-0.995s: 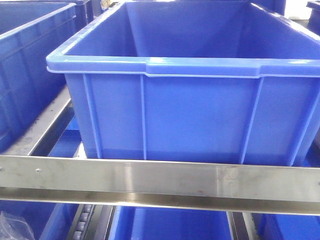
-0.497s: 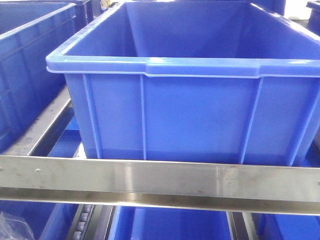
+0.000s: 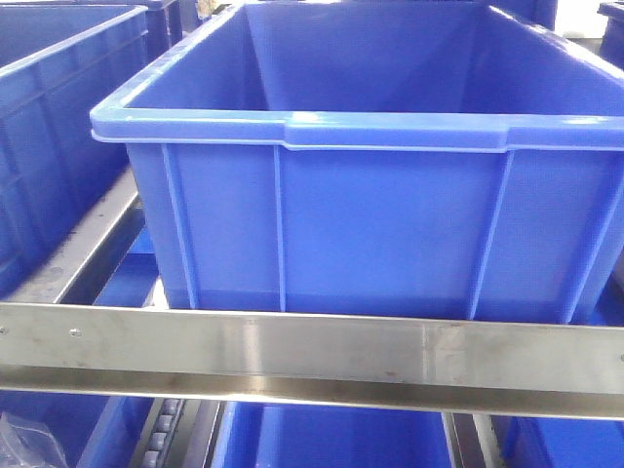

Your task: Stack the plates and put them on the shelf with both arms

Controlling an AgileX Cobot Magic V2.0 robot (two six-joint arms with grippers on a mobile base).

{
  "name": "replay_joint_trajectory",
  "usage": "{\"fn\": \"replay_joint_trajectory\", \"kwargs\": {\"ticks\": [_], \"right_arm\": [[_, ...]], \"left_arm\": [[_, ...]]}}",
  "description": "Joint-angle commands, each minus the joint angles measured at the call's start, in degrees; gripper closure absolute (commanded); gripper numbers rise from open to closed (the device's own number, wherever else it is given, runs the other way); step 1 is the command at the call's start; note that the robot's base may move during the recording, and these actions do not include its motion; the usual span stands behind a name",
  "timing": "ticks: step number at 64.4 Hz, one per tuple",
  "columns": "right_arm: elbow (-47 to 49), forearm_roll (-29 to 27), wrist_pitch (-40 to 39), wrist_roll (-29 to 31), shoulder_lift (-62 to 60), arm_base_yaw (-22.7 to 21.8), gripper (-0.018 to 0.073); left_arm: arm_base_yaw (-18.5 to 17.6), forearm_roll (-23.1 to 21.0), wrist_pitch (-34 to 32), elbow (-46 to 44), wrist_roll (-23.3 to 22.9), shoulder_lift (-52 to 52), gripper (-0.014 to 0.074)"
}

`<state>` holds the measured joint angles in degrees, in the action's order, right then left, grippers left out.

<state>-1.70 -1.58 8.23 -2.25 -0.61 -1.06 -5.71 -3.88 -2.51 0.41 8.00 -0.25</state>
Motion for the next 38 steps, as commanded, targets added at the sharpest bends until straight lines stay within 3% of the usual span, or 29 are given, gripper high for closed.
{"fn": "replay_joint_trajectory", "kwargs": {"ticks": [1,38], "right_arm": [[0.0,0.5,-5.0,0.2,-1.1,-0.3,0.0510],[0.0,0.5,-5.0,0.2,-1.1,-0.3,0.0510]], "left_arm": [[-0.4,0.0,-4.6,0.2,-0.3,-1.3,0.0513],[-0.4,0.0,-4.6,0.2,-0.3,-1.3,0.0514]]}}
